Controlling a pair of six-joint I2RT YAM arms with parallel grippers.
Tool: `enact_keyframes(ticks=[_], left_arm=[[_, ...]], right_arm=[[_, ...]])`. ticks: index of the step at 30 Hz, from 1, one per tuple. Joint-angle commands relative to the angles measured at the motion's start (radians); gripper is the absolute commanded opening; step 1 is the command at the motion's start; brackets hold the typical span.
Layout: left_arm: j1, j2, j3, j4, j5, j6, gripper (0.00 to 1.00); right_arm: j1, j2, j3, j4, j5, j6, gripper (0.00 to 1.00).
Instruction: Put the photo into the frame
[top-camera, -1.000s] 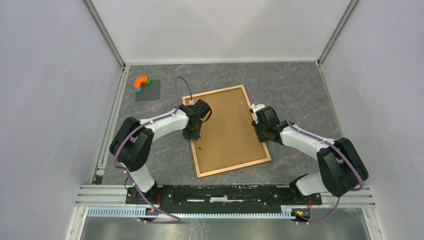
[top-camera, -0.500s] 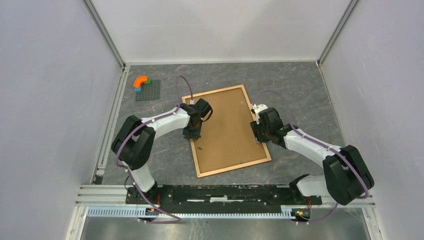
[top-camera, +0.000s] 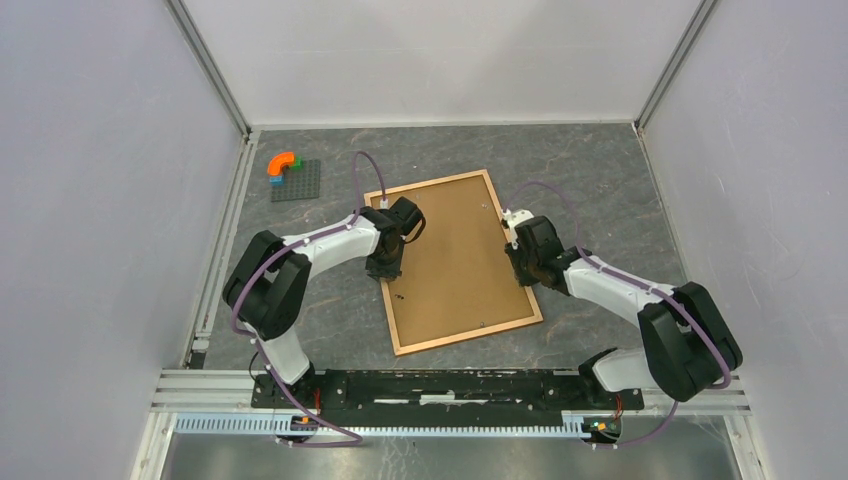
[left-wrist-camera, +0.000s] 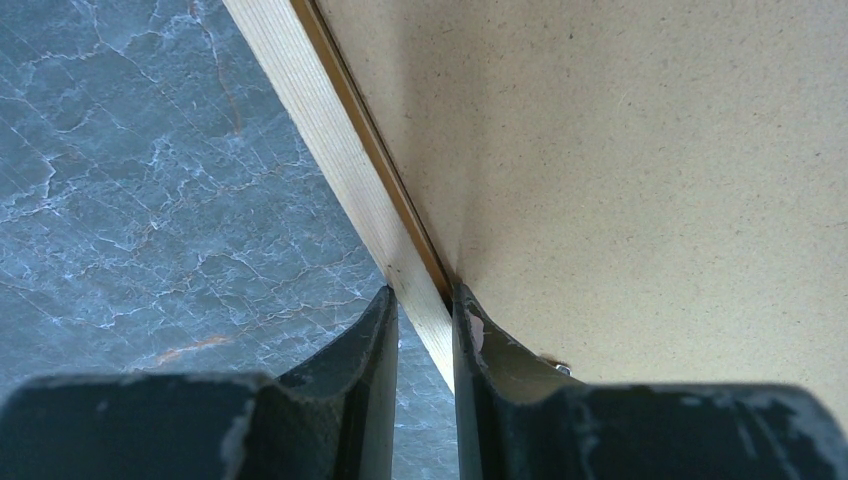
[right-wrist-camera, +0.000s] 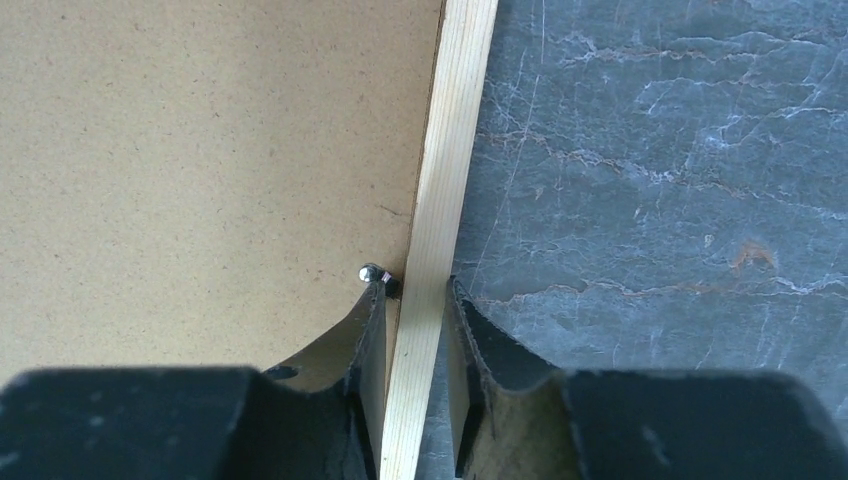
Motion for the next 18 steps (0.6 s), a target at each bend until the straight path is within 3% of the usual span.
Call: enact_keyframes(ticks=[1,5,9,13,18], left_arm=[[0.014,0.062,-0.027,-0.053,-0.053,0.055,0.02],[0.014,0.063,-0.002,-0.063,-0.029,0.056,0.02],[0.014,0.091,0.056,-0.079,0.034,0.056,0.02],[0.036,0.131,0.121,-0.081,0.065,0.068,0.02],[0.06,0.194,0.213,-0.098,0.06,0.087,0.04]], right_arm=[[0.003,0.028,-0.034,0.054,0.043,-0.011,0.25],[0.004,0.016,-0.08,0.113,0.057,-0.005,0.15],[0.011,-0.006,-0.1,0.109,0.038,0.006,0.12],[0.01,-0.074,-0.132,0.085,-0.006,0.049,0.15],[0.011,-0.184,-0.182,0.08,-0.072,0.196,0.25]])
